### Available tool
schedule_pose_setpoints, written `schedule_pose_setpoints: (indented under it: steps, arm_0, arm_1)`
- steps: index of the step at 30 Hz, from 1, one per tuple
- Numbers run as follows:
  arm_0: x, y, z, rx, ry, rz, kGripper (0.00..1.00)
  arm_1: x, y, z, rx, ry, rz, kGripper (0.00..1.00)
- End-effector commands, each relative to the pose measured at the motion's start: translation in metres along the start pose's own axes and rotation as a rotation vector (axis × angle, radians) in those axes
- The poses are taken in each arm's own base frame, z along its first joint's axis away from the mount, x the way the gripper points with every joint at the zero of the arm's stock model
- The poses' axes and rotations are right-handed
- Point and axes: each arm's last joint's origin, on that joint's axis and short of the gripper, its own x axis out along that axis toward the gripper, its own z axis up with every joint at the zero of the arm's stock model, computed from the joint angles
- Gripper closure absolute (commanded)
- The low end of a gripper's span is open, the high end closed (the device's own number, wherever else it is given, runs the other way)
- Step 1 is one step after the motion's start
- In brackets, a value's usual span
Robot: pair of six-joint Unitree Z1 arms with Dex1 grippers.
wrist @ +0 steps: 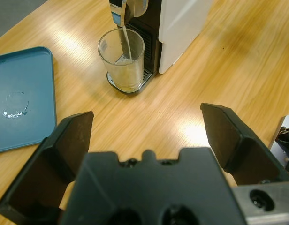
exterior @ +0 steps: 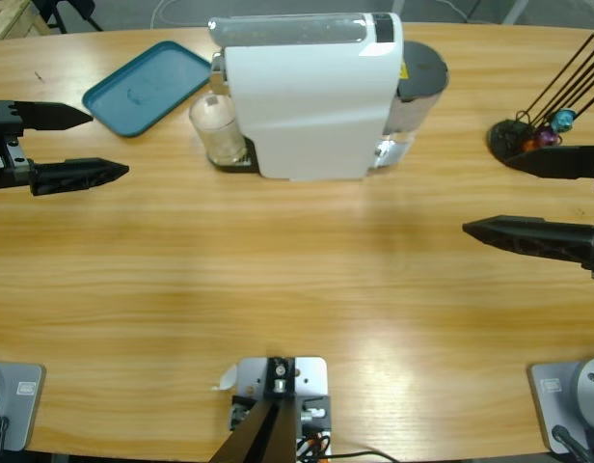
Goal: Pour coffee
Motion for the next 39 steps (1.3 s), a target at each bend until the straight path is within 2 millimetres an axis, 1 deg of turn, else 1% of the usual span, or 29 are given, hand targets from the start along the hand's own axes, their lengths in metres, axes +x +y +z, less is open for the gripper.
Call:
schedule_pose_setpoints:
  steps: [1, 17, 25, 32, 35, 39]
  arm_0:
    - [0.003, -0.002, -0.010, -0.010, 0.034, -0.008, 0.000]
    - [0.008, -0.001, -0.008, -0.012, 0.040, -0.015, 0.000]
    - [0.011, 0.001, -0.008, -0.013, 0.049, -0.018, 0.000]
    - [0.010, 0.001, -0.007, -0.011, 0.043, -0.017, 0.000]
    - [0.009, 0.001, -0.004, -0.006, 0.031, -0.012, 0.000]
    - [0.014, 0.002, -0.006, -0.010, 0.051, -0.017, 0.000]
  arm_1:
    - [0.010, -0.003, 0.001, -0.003, 0.033, -0.005, 0.000]
    - [0.010, -0.003, 0.003, 0.001, 0.033, -0.011, 0.000]
    - [0.007, -0.003, 0.000, 0.002, 0.033, -0.021, 0.000]
    - [0.008, -0.003, 0.001, 0.002, 0.033, -0.021, 0.000]
    - [0.009, -0.003, 0.002, 0.003, 0.037, -0.021, 0.000]
    - [0.009, -0.003, 0.002, 0.004, 0.040, -0.021, 0.000]
